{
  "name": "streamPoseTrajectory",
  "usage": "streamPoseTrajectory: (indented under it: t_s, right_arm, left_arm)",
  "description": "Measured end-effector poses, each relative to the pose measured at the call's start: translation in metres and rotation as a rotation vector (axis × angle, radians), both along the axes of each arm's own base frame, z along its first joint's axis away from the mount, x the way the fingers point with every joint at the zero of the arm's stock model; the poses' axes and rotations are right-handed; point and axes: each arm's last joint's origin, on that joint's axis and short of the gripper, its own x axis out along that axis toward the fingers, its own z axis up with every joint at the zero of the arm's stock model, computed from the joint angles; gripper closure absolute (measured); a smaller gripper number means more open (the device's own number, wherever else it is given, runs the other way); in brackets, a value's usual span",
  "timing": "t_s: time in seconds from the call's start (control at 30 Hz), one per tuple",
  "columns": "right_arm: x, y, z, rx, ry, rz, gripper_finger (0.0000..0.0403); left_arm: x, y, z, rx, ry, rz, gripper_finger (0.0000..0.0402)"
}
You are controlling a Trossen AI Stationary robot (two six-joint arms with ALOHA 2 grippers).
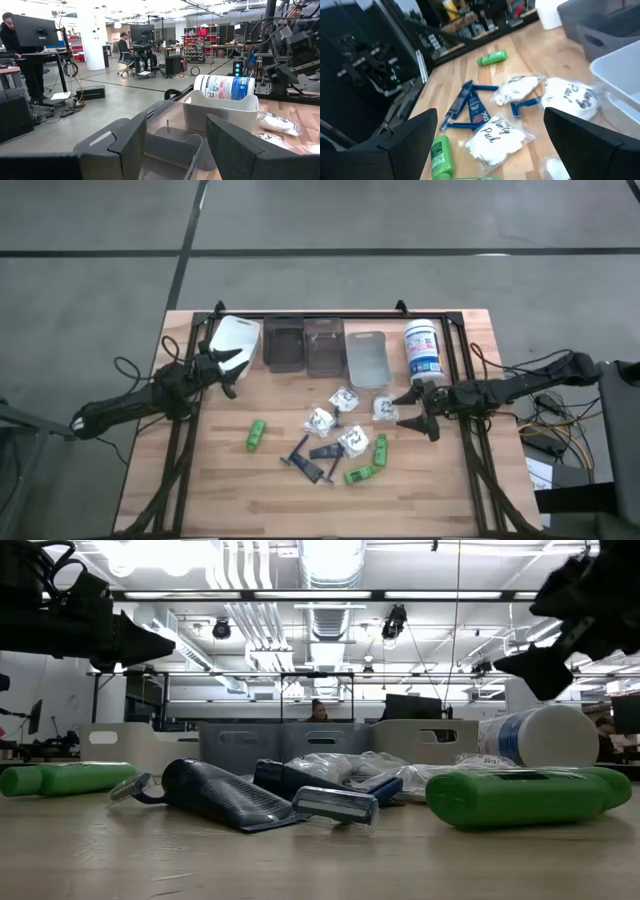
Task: Pick & Place Travel size toiletries
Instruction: Put the cotton pack into the grey bin
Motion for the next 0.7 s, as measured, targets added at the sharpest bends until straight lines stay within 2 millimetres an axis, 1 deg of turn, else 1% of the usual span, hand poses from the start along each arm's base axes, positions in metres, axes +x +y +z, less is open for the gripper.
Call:
streamPoseTrajectory:
  t_s: [0.13, 0.23, 0.3, 0.5, 0.6, 0.7]
  right_arm:
    - [0.024, 0.01, 0.02, -0.065, 0.122, 0.036, 0.0039]
    - [0.048, 0.021, 0.029, -0.137, 0.284, 0.07, 0.0039]
    - [0.064, 0.028, 0.032, -0.187, 0.402, 0.092, 0.0039]
    - [0.108, 0.046, 0.027, -0.293, 0.742, 0.132, 0.0039]
    - [0.124, 0.052, 0.021, -0.334, 0.899, 0.136, 0.0039]
    - [0.138, 0.056, 0.018, -0.368, 1.008, 0.132, 0.0039]
  left_arm:
    - [0.0, 0.0, 0.0, 0.0, 0.0, 0.0, 0.0195]
    - [0.0, 0.0, 0.0, 0.0, 0.0, 0.0, 0.0195]
    - [0.0, 0.0, 0.0, 0.0, 0.0, 0.0, 0.0195]
    - [0.0, 0.0, 0.0, 0.0, 0.0, 0.0, 0.0195]
    - [0.0, 0.0, 0.0, 0.0, 0.0, 0.0, 0.0195]
    - [0.0, 0.0, 0.0, 0.0, 0.0, 0.0, 0.0195]
